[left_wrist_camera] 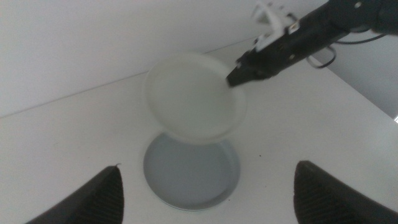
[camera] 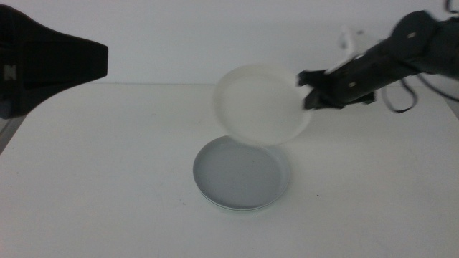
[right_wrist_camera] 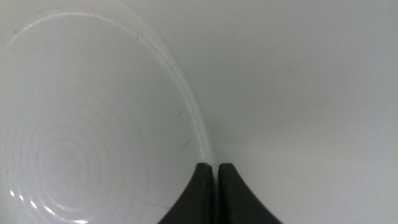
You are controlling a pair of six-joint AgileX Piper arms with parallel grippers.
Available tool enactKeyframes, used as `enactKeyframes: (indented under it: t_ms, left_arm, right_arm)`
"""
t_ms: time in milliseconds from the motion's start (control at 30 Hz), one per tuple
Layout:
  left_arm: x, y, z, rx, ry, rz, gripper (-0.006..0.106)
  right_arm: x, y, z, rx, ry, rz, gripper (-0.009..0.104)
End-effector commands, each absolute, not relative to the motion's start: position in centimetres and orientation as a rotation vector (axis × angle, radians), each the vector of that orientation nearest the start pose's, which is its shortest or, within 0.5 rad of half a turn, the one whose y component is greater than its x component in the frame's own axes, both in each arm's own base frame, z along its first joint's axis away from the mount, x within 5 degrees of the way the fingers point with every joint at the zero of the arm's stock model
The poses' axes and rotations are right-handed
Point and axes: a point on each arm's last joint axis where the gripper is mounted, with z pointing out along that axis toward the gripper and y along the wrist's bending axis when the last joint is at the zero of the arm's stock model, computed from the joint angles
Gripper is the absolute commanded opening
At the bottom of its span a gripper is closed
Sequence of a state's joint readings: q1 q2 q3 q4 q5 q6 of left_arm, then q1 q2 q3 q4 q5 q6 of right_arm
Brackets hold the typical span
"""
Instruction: Stack the three bowls on top of each other.
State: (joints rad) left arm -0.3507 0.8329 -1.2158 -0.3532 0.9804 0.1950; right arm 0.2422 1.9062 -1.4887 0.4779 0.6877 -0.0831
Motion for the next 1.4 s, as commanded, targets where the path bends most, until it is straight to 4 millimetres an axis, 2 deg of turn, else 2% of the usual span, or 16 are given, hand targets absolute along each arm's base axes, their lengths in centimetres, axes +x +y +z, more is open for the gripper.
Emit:
enactKeyframes:
  t_ms: [0, 67, 200, 433, 667, 867, 967, 1067, 1233, 1300, 1367]
  left_arm:
    - [11.2, -6.9, 45.2, 0.528, 1.987, -0.527, 0.094]
    - [11.2, -6.9, 45.2, 0.528, 1.987, -0.527, 0.094]
    - [11.3, -6.9, 45.2, 0.526, 1.983, -0.527, 0.094]
    - [11.3, -6.9, 45.2, 0.525, 1.98, -0.527, 0.094]
    - [11.3, -6.9, 45.2, 0.525, 1.98, -0.527, 0.094]
    - [11.3, -6.9, 45.2, 0.525, 1.98, -0.527, 0.094]
    - [11.3, -6.9, 45.2, 0.525, 1.98, -0.527, 0.094]
    - [11.3, -6.9, 45.2, 0.525, 1.98, -0.527, 0.094]
    - [11.3, -6.9, 45.2, 0.525, 1.98, -0.527, 0.094]
    - [11.3, -6.9, 45.2, 0.525, 1.98, -0.527, 0.094]
    - [11.3, -6.9, 45.2, 0.525, 1.98, -0.527, 0.094]
  right_arm:
    - [39.7, 14.7, 24.2, -0.082, 2.594, 0.612, -0.002]
    - [39.2, 16.1, 23.6, -0.114, 2.63, 0.627, -0.002]
    - [38.6, 17.4, 22.5, -0.191, 2.682, 0.602, -0.002]
    - [38.5, 17.3, 21.4, -0.197, 2.74, 0.597, -0.002]
    - [38.5, 17.5, 19.2, -0.211, 2.826, 0.582, -0.002]
    - [38.7, 17.5, 18.8, -0.21, 2.818, 0.569, -0.002]
    - [38.7, 17.5, 18.8, -0.229, 2.813, 0.561, 0.01]
    - [38.9, 17.5, 18.9, -0.224, 2.796, 0.557, 0.033]
    - [39.0, 17.3, 18.9, -0.248, 2.786, 0.547, 0.093]
    - [38.8, 17.2, 20.1, -0.301, 2.761, 0.534, 0.093]
    - [38.5, 16.9, 22.1, -0.346, 2.724, 0.506, 0.093]
